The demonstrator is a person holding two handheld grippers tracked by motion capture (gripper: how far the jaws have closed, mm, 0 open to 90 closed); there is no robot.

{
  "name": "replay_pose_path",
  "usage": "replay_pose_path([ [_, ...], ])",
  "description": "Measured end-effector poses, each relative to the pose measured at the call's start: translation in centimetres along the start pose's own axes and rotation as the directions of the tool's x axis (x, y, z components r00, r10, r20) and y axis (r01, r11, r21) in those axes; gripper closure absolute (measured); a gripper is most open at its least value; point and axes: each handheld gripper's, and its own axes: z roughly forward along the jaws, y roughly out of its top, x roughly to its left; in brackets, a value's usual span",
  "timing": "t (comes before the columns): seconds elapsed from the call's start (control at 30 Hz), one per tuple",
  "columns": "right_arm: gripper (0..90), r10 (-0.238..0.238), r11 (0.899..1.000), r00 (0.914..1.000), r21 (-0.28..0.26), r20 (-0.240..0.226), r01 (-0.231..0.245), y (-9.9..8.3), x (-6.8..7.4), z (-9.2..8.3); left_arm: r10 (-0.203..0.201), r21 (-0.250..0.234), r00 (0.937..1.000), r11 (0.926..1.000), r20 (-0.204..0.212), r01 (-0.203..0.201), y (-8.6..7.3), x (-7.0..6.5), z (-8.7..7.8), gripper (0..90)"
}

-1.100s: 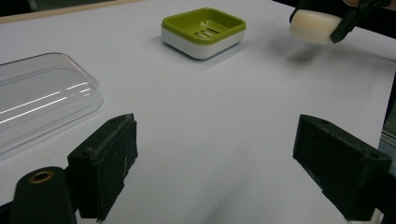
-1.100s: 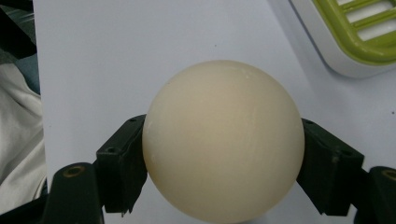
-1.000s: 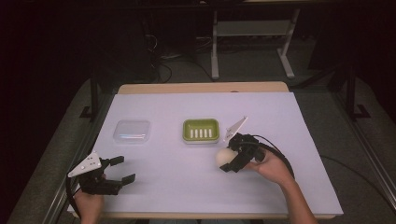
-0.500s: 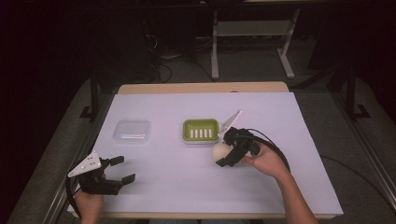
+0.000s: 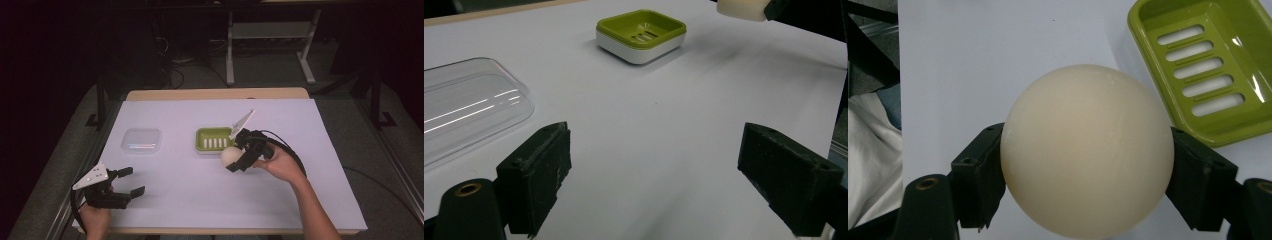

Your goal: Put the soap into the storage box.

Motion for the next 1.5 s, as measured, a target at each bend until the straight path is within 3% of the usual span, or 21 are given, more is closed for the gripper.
replay_pose_path([
  [0.67,24.3,-0.021,1.0,0.9998,0.021,-0.002,0.021,2.9,-1.1,0.2,-0.002,-0.006,1.0,1.0,-0.003,0.002,0.0,0.0,-0.1,13.1],
  [1.07,24.4,-0.03,0.999,0.9992,0.029,0.029,0.029,4.6,-2.6,0.0,-0.006,-0.009,1.0,0.9999,-0.002,0.006,0.0,0.1,-0.1,13.1],
  [1.5,24.3,-0.032,0.999,0.9991,0.032,0.03,0.031,6.2,-3.8,-0.4,0.001,-0.007,1.0,1.0,-0.005,-0.001,0.0,0.1,-0.2,13.1],
])
